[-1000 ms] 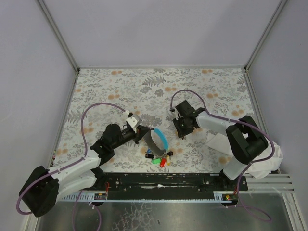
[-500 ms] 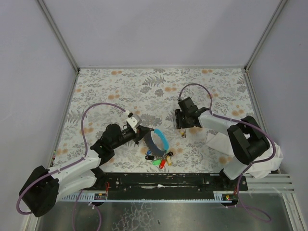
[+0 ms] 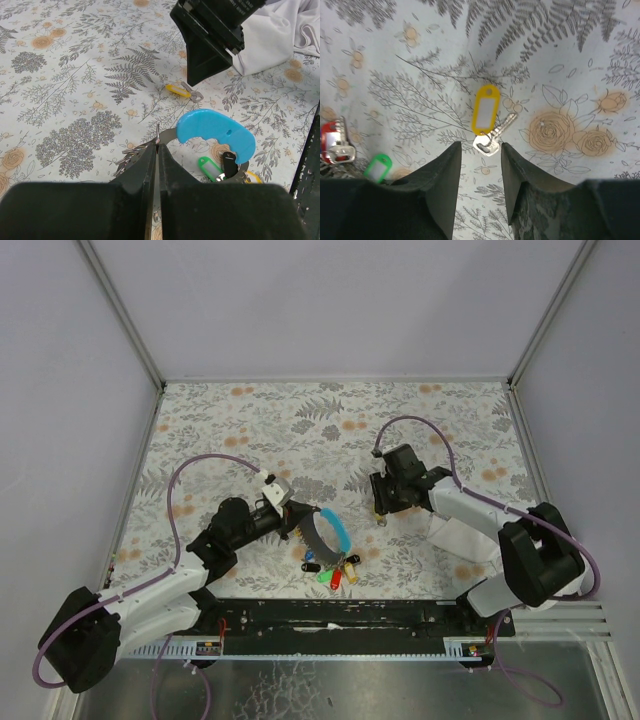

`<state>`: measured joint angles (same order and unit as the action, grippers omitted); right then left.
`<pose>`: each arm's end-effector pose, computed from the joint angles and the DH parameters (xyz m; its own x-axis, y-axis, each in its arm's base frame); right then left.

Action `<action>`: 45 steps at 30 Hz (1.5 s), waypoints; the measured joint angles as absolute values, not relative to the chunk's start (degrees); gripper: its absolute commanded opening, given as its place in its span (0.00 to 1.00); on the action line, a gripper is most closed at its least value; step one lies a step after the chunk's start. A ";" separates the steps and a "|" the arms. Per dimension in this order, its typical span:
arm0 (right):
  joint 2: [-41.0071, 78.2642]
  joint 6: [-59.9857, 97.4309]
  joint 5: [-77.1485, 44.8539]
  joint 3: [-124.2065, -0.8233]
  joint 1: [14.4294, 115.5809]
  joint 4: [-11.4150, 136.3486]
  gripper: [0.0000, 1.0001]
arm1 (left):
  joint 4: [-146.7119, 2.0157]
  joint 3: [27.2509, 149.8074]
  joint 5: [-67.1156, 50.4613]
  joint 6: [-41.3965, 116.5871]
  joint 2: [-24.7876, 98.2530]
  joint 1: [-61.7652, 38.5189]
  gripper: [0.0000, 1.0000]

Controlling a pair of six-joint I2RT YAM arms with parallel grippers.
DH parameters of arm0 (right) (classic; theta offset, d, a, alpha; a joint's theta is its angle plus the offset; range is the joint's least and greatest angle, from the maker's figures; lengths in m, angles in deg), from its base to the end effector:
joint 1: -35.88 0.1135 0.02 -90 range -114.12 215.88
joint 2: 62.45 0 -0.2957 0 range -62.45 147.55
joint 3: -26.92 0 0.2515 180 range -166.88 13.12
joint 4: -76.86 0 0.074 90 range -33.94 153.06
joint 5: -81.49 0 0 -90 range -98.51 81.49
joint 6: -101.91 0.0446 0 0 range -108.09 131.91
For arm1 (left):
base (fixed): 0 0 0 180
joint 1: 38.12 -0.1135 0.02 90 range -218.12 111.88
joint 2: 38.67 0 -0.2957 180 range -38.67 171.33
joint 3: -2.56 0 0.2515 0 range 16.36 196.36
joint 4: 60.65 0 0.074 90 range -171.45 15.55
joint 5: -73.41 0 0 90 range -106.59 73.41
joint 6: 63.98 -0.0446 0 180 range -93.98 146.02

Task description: Put the keys on the keyring

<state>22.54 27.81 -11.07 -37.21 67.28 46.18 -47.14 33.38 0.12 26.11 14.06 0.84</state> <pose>0.2575 0.1595 0.2257 -0.7919 -0.1627 -0.5886 -0.3403 0.9179 0.2040 0.1395 -0.1293 0.2379 -0.1149 0.0910 -0.9892 0.8232 0.5660 -0.0436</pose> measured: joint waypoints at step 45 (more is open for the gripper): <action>29.03 24.49 -15.47 -36.20 66.73 46.07 0.24 | -47.12 33.38 1.00 26.11 14.71 0.84 0.00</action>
